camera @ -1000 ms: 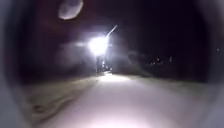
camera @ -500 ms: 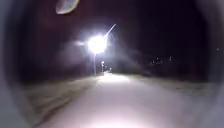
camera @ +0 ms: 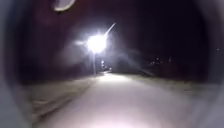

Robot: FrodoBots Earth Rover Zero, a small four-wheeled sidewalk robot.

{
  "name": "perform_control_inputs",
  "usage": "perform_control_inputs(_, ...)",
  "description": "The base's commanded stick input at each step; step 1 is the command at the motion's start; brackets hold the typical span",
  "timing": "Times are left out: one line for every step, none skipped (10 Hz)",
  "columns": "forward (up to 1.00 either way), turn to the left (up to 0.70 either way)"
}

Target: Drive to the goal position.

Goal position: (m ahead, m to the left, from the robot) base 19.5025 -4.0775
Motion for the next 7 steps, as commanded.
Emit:
perform_control_inputs(0.70, 0.00)
perform_control_inputs(0.70, 0.00)
perform_control_inputs(0.70, 0.00)
perform_control_inputs(0.70, 0.00)
perform_control_inputs(0.70, 0.00)
perform_control_inputs(0.70, 0.00)
perform_control_inputs(0.70, 0.00)
